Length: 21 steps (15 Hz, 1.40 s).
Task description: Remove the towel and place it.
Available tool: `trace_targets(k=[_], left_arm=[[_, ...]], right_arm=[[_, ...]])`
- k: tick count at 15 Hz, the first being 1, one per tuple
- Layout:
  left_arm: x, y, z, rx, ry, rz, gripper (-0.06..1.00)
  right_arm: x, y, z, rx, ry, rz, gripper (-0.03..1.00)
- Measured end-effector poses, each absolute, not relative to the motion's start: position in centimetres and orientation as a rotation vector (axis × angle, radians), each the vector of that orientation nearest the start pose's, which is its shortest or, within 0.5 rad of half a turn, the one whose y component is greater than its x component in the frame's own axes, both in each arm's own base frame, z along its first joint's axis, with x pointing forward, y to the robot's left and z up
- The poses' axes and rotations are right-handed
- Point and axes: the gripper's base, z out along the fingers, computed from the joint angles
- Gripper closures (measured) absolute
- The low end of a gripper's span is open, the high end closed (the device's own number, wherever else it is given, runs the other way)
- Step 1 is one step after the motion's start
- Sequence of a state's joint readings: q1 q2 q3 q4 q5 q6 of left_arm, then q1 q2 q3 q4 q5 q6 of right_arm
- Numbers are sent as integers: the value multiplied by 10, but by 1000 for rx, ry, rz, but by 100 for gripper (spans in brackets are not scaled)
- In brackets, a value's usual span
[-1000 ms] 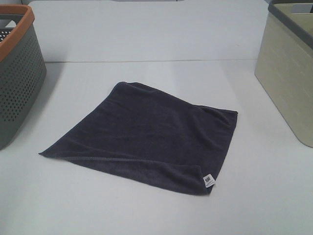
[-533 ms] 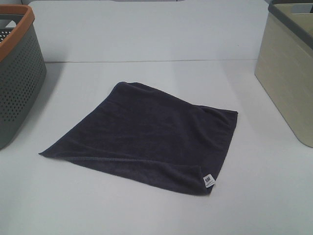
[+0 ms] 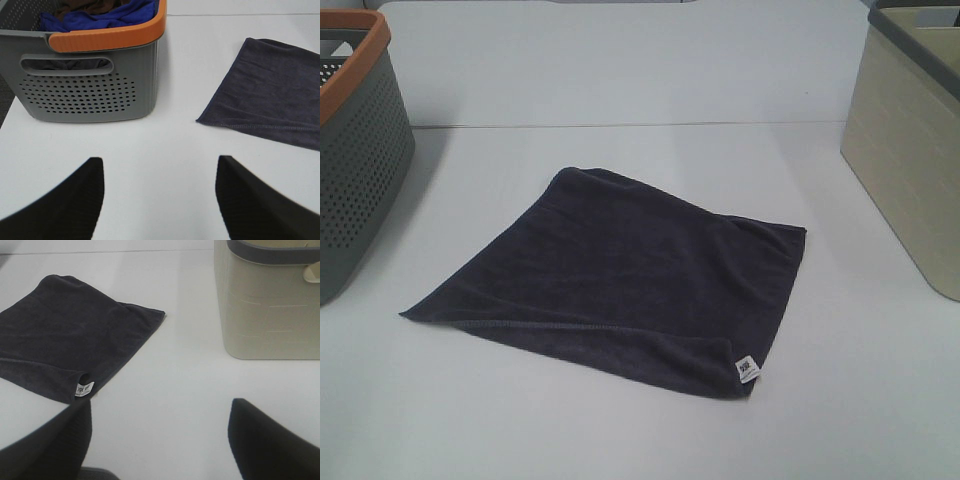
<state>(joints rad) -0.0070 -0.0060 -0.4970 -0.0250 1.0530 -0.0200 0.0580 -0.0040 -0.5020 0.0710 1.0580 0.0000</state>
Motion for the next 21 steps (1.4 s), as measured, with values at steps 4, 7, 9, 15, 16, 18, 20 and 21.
trace_targets(k=[4, 7, 9, 15, 16, 18, 20, 21], left_arm=[[-5, -3, 277, -11, 2033, -66, 33], [-5, -3, 277, -11, 2030, -67, 33], [-5, -3, 277, -11, 2030, -67, 33], [-5, -3, 278, -10, 2027, -67, 33], [-5, -3, 278, -10, 2027, -67, 33], [-5, -3, 278, -11, 2026, -67, 33], [-5, -3, 278, -9, 2026, -66, 33], [-5, -3, 278, -8, 2026, -65, 33]], right_arm=[[-6, 5, 278, -62, 2035, 121, 22], [-6, 6, 278, -69, 2034, 121, 22], [-6, 6, 278, -69, 2034, 122, 20], [-6, 6, 278, -69, 2034, 125, 14], [-6, 6, 278, -69, 2034, 125, 14], [-6, 6, 278, -69, 2034, 126, 14], [-6, 6, 278, -69, 2034, 127, 14], [-6, 6, 278, -69, 2034, 127, 14]])
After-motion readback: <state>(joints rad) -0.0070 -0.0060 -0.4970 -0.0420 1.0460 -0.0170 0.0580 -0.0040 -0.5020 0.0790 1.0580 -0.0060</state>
